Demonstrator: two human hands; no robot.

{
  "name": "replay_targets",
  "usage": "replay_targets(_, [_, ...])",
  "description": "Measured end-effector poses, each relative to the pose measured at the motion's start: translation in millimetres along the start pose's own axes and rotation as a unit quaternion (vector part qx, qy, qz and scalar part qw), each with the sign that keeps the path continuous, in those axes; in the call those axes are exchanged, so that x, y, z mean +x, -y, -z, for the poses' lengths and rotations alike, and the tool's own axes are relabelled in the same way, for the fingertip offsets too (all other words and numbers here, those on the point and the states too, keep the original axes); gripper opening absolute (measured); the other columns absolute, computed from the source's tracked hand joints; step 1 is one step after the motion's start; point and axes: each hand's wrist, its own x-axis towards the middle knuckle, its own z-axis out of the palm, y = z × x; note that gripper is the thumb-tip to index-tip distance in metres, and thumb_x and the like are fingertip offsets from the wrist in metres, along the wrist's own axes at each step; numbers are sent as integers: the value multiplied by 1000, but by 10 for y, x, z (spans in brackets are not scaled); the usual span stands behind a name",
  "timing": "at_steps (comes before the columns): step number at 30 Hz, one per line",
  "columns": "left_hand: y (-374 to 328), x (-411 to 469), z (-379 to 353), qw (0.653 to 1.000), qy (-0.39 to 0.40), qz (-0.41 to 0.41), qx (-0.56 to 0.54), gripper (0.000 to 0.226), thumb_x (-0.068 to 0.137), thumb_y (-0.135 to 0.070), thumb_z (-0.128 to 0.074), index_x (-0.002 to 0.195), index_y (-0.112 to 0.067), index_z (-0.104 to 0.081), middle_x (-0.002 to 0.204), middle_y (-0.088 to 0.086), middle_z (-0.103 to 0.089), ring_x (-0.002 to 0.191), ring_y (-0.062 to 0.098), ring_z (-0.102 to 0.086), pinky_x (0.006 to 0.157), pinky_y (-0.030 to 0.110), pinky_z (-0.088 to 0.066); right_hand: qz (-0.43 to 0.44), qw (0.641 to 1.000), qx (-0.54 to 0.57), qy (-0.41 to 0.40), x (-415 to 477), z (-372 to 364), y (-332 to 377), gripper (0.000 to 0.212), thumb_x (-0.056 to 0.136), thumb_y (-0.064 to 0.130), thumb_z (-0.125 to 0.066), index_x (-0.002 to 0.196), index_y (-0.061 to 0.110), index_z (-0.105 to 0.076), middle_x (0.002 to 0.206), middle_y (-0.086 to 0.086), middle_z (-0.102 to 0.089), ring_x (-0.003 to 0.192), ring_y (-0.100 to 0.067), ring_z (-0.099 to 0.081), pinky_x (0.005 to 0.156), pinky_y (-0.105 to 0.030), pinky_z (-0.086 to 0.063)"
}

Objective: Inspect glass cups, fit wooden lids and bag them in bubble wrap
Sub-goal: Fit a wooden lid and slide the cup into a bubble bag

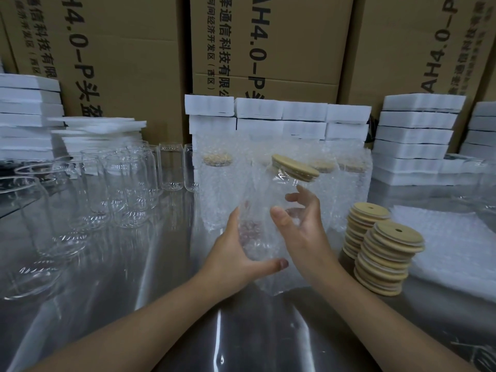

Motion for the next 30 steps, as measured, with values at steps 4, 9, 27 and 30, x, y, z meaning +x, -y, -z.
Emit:
replay_targets(4, [21, 9, 10, 998, -31, -9, -47, 116, 41, -54, -87, 140, -46, -27, 120, -23, -57, 110, -17, -55, 83, 0, -42, 1, 999, -19, 33, -4, 36, 27, 75, 63, 76, -45, 129, 43, -34, 124, 26, -36, 104, 22, -42, 77, -2, -41])
replay_targets(9, [1, 27, 37, 989, -79, -39, -117, 94, 49, -46, -89, 128, -49, -39, 134, -13, -56, 119, -2, -58, 91, 13, -48, -13, 997, 33, 68, 17, 86, 39, 80, 67, 75, -45, 138, 41, -35, 144, 20, -37, 126, 6, -41, 92, -15, -37])
replay_targets(27, [-142, 13, 85, 975, -117, -65, -180, 85, 70, -49, -64, 142, -15, -35, 126, 3, -64, 118, 18, -62, 101, 40, -49, 4, 982, 9, 186, -72, 18, 60, 71, 70, 47, -78, 129, 51, -38, 119, 30, -59, 111, 8, -58, 83, -8, -46])
replay_targets(30, [-180, -18, 86, 970, -120, -72, -198, 81, 71, -58, -71, 139, -32, -35, 127, -4, -64, 120, 15, -61, 96, 33, -52, 10, 980, -9, 200, -72, 17, 25, 97, 61, 51, -84, 138, 51, -25, 125, 33, -53, 117, 10, -52, 91, -9, -45])
